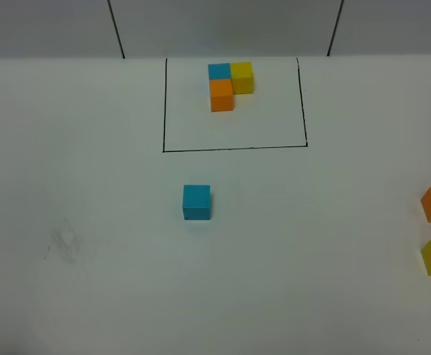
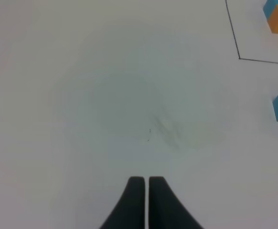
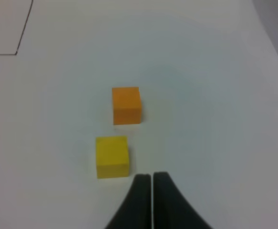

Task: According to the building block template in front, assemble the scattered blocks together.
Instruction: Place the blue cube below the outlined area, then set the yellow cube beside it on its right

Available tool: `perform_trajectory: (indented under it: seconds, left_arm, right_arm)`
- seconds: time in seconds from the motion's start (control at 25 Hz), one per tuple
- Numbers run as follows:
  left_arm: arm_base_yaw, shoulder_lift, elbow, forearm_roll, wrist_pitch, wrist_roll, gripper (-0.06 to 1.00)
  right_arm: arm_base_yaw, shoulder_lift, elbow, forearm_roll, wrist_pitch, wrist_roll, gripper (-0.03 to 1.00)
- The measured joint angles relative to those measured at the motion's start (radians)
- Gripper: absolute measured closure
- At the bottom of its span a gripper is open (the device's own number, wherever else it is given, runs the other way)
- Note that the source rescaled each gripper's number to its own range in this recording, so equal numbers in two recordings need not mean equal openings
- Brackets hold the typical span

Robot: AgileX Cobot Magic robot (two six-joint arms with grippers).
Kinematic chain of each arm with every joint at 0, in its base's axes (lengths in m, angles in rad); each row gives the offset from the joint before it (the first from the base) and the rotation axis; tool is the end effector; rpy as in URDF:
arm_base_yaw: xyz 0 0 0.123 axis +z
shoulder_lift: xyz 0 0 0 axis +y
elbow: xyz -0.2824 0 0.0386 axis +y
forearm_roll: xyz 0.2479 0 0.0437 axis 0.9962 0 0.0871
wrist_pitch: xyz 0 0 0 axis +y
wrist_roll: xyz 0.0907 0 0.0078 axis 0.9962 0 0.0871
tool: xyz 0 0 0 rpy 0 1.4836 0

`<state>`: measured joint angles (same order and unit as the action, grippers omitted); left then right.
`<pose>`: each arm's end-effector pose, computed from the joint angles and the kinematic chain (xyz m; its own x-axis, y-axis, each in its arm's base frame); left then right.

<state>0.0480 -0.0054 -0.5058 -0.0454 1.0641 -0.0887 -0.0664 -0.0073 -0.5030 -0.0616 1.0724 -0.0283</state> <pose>-0.0064 -0.0039 0.2785 -0.4440 -0.1319 -0.8863 -0.0620 0.9913 -0.1165 -0.0072 -0.0045 0.2771 -0.4614 -0.0271 -0.8868 0.0878 0.9932 -0.0760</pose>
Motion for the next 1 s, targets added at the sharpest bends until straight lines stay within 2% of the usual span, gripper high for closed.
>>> perform_trajectory:
  seconds: [1.0]
  left_arm:
    - [0.000, -0.001, 0.000, 0.000, 0.000, 0.000, 0.94]
  right_arm:
    - [0.000, 0.000, 0.000, 0.000, 0.000, 0.000, 0.96]
